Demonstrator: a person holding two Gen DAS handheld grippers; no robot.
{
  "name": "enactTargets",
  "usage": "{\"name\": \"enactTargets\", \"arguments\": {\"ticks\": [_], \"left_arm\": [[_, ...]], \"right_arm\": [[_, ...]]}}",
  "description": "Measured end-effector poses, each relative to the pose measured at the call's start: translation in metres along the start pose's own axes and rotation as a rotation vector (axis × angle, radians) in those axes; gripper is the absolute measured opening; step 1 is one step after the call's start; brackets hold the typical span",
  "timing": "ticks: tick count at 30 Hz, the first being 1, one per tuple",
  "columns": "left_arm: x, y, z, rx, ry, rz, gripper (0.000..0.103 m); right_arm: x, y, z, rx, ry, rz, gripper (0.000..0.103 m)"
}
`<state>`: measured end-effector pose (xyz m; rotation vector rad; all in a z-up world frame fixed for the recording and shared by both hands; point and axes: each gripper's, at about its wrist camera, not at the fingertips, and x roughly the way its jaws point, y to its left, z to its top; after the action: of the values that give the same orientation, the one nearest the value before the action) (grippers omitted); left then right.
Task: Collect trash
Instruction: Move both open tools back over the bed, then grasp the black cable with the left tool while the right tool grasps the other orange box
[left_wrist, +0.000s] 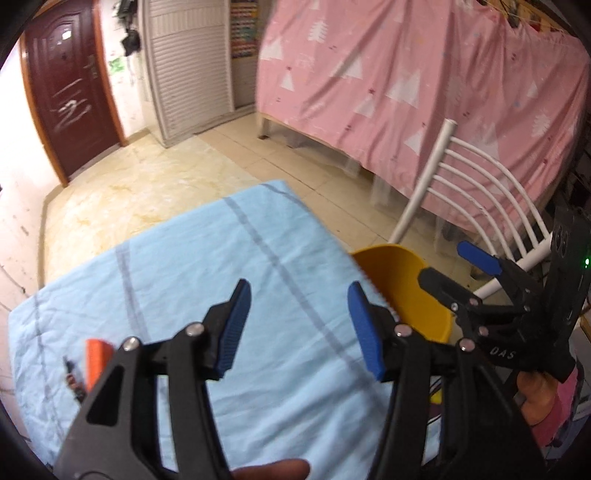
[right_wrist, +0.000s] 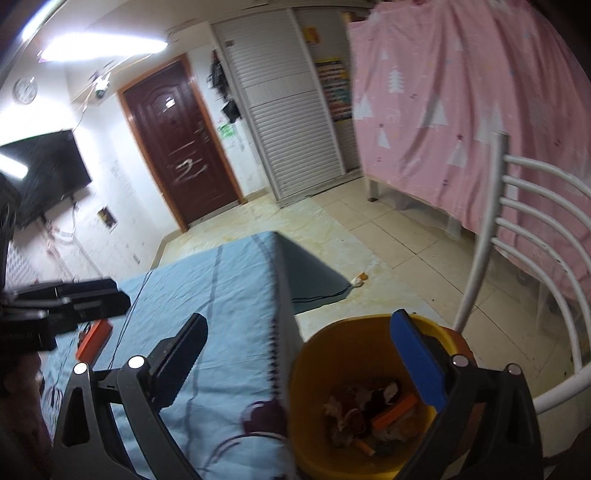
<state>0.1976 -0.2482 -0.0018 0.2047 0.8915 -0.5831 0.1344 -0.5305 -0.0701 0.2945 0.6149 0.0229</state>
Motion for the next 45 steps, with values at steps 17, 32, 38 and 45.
{"name": "enactTargets", "arguments": {"ticks": [17,32,38,45], "left_arm": [[-0.04,0.147,-0.053,-0.224,0.011,0.167,0.057],[-0.025,0.205,-0.092,-0.365,0.119,0.146,0.057],[-0.015,0.216,-0.1,-0.414,0.152,0.131,0.057],[-0.019,0.23,-0.105,-0.452,0.141,0.104,0.057]], "right_arm": [[0.025,0.097,-0.013,-0.18,0.063,0.149,0.093],[0.054,0.186,-0.026,-0.319,0.154,0.259,0.094],[0.062,0.212,-0.034,-0.372,0.186,0.27,0.094],[0.07,0.235,-0.04,-0.418,0.216,0.276,0.094]]}}
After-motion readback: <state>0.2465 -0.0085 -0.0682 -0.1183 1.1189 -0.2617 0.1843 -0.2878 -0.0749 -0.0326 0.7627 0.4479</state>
